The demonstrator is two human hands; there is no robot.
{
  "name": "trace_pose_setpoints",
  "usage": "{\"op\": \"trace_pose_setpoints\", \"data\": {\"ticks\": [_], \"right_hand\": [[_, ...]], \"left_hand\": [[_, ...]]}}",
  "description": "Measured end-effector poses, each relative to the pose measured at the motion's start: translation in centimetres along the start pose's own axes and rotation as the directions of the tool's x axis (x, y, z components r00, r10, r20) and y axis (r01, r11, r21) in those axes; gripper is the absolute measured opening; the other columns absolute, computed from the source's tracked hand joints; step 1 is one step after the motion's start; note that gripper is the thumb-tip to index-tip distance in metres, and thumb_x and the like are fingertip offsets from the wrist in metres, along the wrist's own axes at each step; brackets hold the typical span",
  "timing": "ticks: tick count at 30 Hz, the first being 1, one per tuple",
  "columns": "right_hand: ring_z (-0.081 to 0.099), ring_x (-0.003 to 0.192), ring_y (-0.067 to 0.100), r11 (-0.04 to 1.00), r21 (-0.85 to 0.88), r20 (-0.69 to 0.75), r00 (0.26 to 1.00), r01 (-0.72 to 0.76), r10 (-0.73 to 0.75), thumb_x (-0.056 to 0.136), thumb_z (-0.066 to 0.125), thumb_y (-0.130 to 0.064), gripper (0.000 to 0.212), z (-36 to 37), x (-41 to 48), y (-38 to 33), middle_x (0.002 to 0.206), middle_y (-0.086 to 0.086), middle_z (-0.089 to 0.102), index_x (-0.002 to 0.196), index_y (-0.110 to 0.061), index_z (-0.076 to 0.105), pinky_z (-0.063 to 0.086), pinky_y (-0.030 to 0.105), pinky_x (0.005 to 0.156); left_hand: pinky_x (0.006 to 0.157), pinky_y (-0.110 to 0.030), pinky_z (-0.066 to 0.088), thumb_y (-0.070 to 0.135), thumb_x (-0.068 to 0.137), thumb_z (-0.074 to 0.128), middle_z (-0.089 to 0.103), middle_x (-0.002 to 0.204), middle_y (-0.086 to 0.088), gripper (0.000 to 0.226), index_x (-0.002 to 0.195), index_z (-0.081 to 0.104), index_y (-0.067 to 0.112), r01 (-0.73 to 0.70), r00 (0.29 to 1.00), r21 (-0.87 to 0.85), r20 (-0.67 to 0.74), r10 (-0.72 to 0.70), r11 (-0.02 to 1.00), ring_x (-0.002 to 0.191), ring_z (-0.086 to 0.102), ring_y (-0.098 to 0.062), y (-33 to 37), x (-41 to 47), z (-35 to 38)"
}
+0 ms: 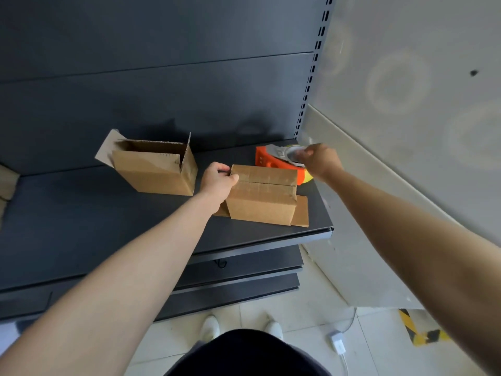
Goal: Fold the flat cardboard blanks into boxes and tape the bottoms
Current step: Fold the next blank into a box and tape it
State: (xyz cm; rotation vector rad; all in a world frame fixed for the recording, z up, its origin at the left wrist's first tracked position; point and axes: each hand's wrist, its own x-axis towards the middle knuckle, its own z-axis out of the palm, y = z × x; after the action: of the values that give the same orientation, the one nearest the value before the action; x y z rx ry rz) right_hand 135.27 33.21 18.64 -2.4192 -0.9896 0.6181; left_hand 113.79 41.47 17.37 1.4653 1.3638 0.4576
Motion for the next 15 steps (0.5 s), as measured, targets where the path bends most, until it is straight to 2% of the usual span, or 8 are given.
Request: {"op": "trace_pose_setpoints", "data": {"ticks": [2,3,5,6,8,10,12,15], "right_hand": [[0.065,0.076,0.03,0.995,-0.003,0.039,0.994,-0.1,0.1,0.091,0.052,-0.053,0.045,-1.1,-1.2,-1.1,0.09,0.017,0.066,0.076,-0.012,0.059,0.053,0.03,0.067],[0.064,0.065,0.026,0.983,0.045,0.121,0.978,-0.177,0.17,0.088,0.054,-0.058,0.048,-1.4,-1.9,-1.4,0.083,0.016,0.066,0.078,-0.011,0.058,0.055,0.028,0.058],[0.059,0.052,0.019,0.941,0.128,0.323,0.91,-0.314,0.26,0.083,0.063,-0.057,0.056,-1.3,-3.2,-1.6,0.073,0.011,0.058,0.099,-0.004,0.057,0.053,0.024,0.045],[0.061,0.055,0.02,0.935,0.114,0.379,0.885,-0.336,0.272,0.081,0.067,-0.054,0.061,-1.1,-3.6,-1.6,0.076,0.012,0.058,0.11,-0.001,0.056,0.056,0.027,0.049],[0.068,0.074,0.026,0.926,0.117,0.408,0.868,-0.358,0.284,0.081,0.072,-0.042,0.061,-0.4,-4.1,-1.3,0.096,0.018,0.063,0.118,0.003,0.053,0.06,0.033,0.066],[0.068,0.079,0.026,0.896,0.216,0.409,0.869,-0.388,0.278,0.083,0.072,-0.028,0.054,0.4,-4.3,-1.2,0.11,0.019,0.064,0.121,0.006,0.053,0.06,0.031,0.06],[0.067,0.078,0.024,0.857,0.298,0.416,0.865,-0.42,0.279,0.084,0.071,-0.021,0.047,0.9,-4.3,-1.1,0.111,0.017,0.065,0.12,0.005,0.055,0.057,0.028,0.049],[0.067,0.089,0.025,0.824,0.341,0.427,0.856,-0.452,0.293,0.085,0.07,-0.017,0.043,1.3,-4.7,-1.3,0.116,0.016,0.065,0.12,0.003,0.056,0.055,0.027,0.047]], "left_hand": [[0.075,-0.028,0.044,0.014,0.091,0.063,0.057,0.111,-0.007,0.029,0.118,0.053,0.01,-0.002,1.0,0.026,-0.009,0.002,1.0,0.095,0.055,-0.019,0.3,-0.3,0.0],[0.075,-0.027,0.043,0.014,0.091,0.062,0.056,0.11,-0.007,0.028,0.117,0.053,0.009,-0.005,1.0,0.043,-0.014,0.006,0.999,0.093,0.054,-0.018,0.4,-0.4,0.1],[0.077,-0.027,0.043,0.015,0.092,0.062,0.056,0.11,-0.007,0.028,0.117,0.053,0.009,-0.01,1.0,0.082,-0.026,0.012,0.997,0.094,0.052,-0.017,0.6,-0.6,0.2],[0.078,-0.028,0.043,0.016,0.092,0.061,0.056,0.112,-0.007,0.028,0.118,0.053,0.008,-0.012,0.999,0.106,-0.03,0.015,0.994,0.096,0.053,-0.018,0.7,-0.7,0.2],[0.08,-0.028,0.044,0.018,0.093,0.06,0.059,0.114,-0.009,0.028,0.118,0.055,0.007,-0.018,0.999,0.162,-0.034,0.024,0.987,0.101,0.056,-0.021,0.7,-0.8,0.2],[0.082,-0.031,0.046,0.02,0.093,0.06,0.062,0.115,-0.011,0.028,0.116,0.059,0.005,-0.018,0.999,0.21,-0.026,0.024,0.977,0.106,0.059,-0.025,0.9,-1.0,0.2],[0.083,-0.032,0.048,0.021,0.093,0.06,0.063,0.114,-0.013,0.027,0.114,0.062,0.004,-0.003,1.0,0.212,-0.008,0.005,0.977,0.106,0.059,-0.026,1.0,-1.0,0.2],[0.088,-0.037,0.053,0.023,0.093,0.06,0.063,0.114,-0.013,0.03,0.116,0.062,0.004,0.05,0.998,0.183,0.035,-0.057,0.982,0.102,0.059,-0.026,1.0,-0.9,-0.4]]}}
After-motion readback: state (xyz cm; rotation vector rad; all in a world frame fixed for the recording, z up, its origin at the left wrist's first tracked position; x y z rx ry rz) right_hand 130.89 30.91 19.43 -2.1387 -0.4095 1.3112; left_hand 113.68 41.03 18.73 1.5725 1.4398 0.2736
